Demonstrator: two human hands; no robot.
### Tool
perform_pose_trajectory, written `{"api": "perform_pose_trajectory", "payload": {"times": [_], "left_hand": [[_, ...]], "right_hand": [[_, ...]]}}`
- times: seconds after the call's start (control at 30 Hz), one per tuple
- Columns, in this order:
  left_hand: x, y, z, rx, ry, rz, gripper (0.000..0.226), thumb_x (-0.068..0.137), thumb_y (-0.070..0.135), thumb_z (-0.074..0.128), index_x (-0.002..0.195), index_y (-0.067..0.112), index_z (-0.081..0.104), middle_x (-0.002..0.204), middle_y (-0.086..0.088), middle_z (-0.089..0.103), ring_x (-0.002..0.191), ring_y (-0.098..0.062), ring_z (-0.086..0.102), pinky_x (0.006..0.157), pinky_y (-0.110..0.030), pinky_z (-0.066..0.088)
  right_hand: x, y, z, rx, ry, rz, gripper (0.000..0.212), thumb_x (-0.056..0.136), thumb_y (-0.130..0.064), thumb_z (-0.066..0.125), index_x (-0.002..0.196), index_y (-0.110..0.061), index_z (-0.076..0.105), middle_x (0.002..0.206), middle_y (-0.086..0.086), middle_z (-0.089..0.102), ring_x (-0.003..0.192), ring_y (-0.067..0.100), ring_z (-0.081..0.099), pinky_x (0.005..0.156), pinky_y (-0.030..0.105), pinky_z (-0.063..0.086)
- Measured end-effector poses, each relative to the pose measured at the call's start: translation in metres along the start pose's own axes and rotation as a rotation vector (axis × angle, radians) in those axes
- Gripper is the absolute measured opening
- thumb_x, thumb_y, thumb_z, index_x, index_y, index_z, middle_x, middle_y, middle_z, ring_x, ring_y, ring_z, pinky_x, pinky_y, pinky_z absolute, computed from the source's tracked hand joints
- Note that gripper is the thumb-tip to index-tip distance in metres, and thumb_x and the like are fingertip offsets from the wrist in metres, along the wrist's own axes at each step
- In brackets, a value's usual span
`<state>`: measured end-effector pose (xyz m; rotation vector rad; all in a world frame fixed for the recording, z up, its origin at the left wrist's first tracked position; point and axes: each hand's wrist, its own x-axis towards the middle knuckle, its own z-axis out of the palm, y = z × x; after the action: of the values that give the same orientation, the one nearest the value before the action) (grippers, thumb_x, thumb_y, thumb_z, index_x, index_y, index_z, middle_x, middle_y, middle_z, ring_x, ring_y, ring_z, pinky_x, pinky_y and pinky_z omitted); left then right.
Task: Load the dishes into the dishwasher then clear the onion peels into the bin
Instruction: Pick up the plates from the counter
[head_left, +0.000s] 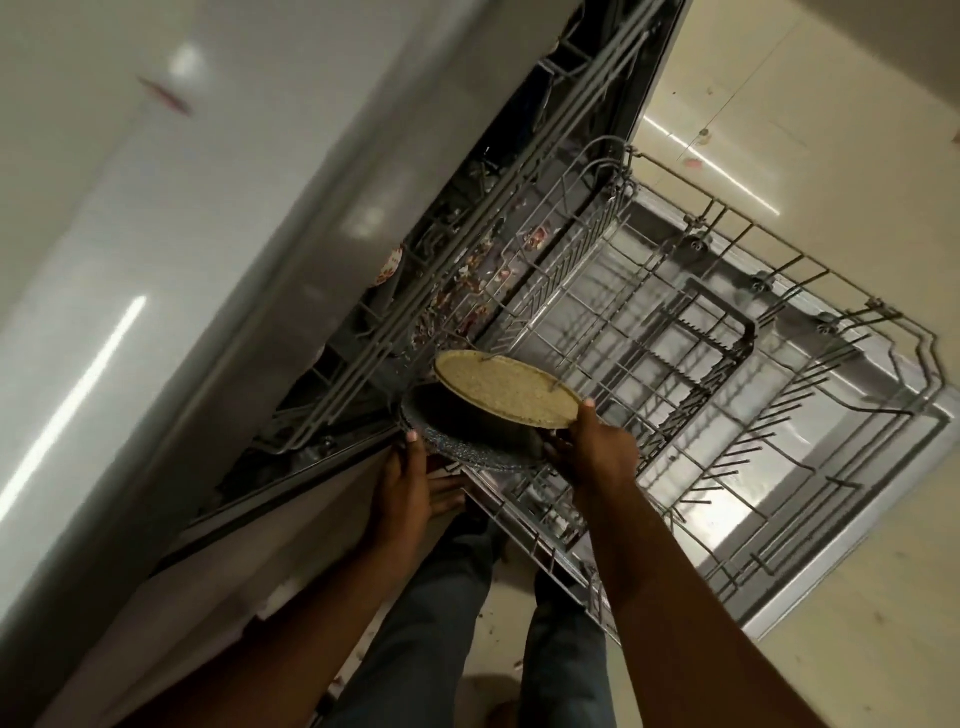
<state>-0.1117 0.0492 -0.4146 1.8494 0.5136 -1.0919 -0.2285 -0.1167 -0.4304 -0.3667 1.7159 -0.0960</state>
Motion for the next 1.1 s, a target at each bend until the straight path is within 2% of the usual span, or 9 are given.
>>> {"api": "perform_pose_trajectory", "payload": {"times": [0.07,0.17,0.37,0.6,0.77,0.83,0.9,1.0,1.1], "left_hand": [[-0.010,0.003,-0.006,0.020,0.005,-0.003,0.051,0.111,0.043,0.037,0.150,0.012,0.043,0.113,-0.013,0.071,0.081,-0.025,0.077,0.056,-0.032,0.062],[-0.035,0.008,-0.014,0.054,-0.012,-0.003,0.048,0.111,0.039,0.039,0.153,0.015,0.039,0.112,-0.009,0.070,0.087,-0.025,0.075,0.058,-0.031,0.061],[-0.114,0.027,-0.018,0.129,-0.082,0.062,0.034,0.113,0.028,0.040,0.143,0.014,0.044,0.122,-0.013,0.068,0.089,-0.023,0.072,0.067,-0.034,0.060],[-0.236,0.060,-0.022,0.116,-0.152,0.190,0.024,0.109,0.027,0.052,0.133,0.023,0.055,0.118,-0.006,0.075,0.095,-0.018,0.077,0.072,-0.030,0.063],[-0.298,0.090,-0.037,0.030,-0.106,0.336,0.026,0.108,0.026,0.055,0.132,0.020,0.062,0.105,-0.003,0.079,0.093,-0.019,0.077,0.079,-0.038,0.064],[-0.321,0.102,-0.050,-0.054,-0.083,0.396,0.022,0.108,0.021,0.054,0.128,0.017,0.063,0.095,-0.006,0.079,0.084,-0.021,0.077,0.072,-0.034,0.063],[-0.341,0.110,-0.063,-0.132,-0.067,0.448,0.021,0.109,0.017,0.052,0.125,0.012,0.064,0.092,-0.008,0.078,0.078,-0.021,0.076,0.066,-0.031,0.062],[-0.367,0.116,-0.094,-0.241,-0.025,0.544,0.022,0.109,0.014,0.050,0.125,0.008,0.063,0.095,-0.013,0.078,0.082,-0.027,0.076,0.067,-0.033,0.063],[-0.388,0.121,-0.125,-0.314,0.017,0.614,0.022,0.108,0.015,0.050,0.125,0.012,0.064,0.100,-0.013,0.077,0.091,-0.031,0.077,0.073,-0.036,0.065]], "right_hand": [[-0.020,0.005,-0.015,0.020,-0.039,-0.032,0.034,0.108,-0.037,0.054,0.107,-0.005,0.062,0.098,0.019,0.073,0.081,0.031,0.076,0.061,0.038,0.063],[-0.056,0.012,-0.038,0.042,-0.090,-0.032,0.028,0.109,-0.035,0.053,0.119,-0.010,0.063,0.104,0.018,0.073,0.083,0.028,0.075,0.062,0.033,0.062],[-0.145,0.009,-0.074,-0.079,-0.152,-0.098,0.019,0.107,-0.020,0.056,0.100,-0.009,0.070,0.089,0.013,0.074,0.075,0.026,0.071,0.076,0.042,0.062],[-0.256,-0.006,-0.092,-0.196,-0.262,-0.239,0.015,0.104,-0.019,0.061,0.106,-0.008,0.071,0.097,0.012,0.078,0.088,0.027,0.078,0.078,0.039,0.065],[-0.334,-0.028,-0.075,-0.346,-0.460,-0.432,0.019,0.106,-0.020,0.059,0.106,-0.007,0.073,0.093,0.009,0.077,0.068,0.008,0.074,0.057,0.021,0.059],[-0.361,-0.033,-0.064,-0.375,-0.543,-0.511,0.019,0.106,-0.017,0.058,0.107,-0.005,0.073,0.089,0.008,0.077,0.068,0.011,0.074,0.057,0.023,0.059],[-0.383,-0.033,-0.055,-0.431,-0.600,-0.599,0.019,0.105,-0.021,0.060,0.105,-0.008,0.074,0.088,0.009,0.078,0.080,0.022,0.077,0.066,0.033,0.063],[-0.416,-0.027,-0.044,-0.484,-0.695,-0.678,0.018,0.104,-0.022,0.062,0.101,-0.011,0.076,0.090,0.009,0.079,0.088,0.032,0.076,0.078,0.048,0.065],[-0.439,-0.020,-0.032,-0.556,-0.756,-0.742,0.014,0.103,-0.023,0.063,0.102,-0.017,0.076,0.091,0.003,0.079,0.084,0.022,0.077,0.074,0.039,0.065]]}}
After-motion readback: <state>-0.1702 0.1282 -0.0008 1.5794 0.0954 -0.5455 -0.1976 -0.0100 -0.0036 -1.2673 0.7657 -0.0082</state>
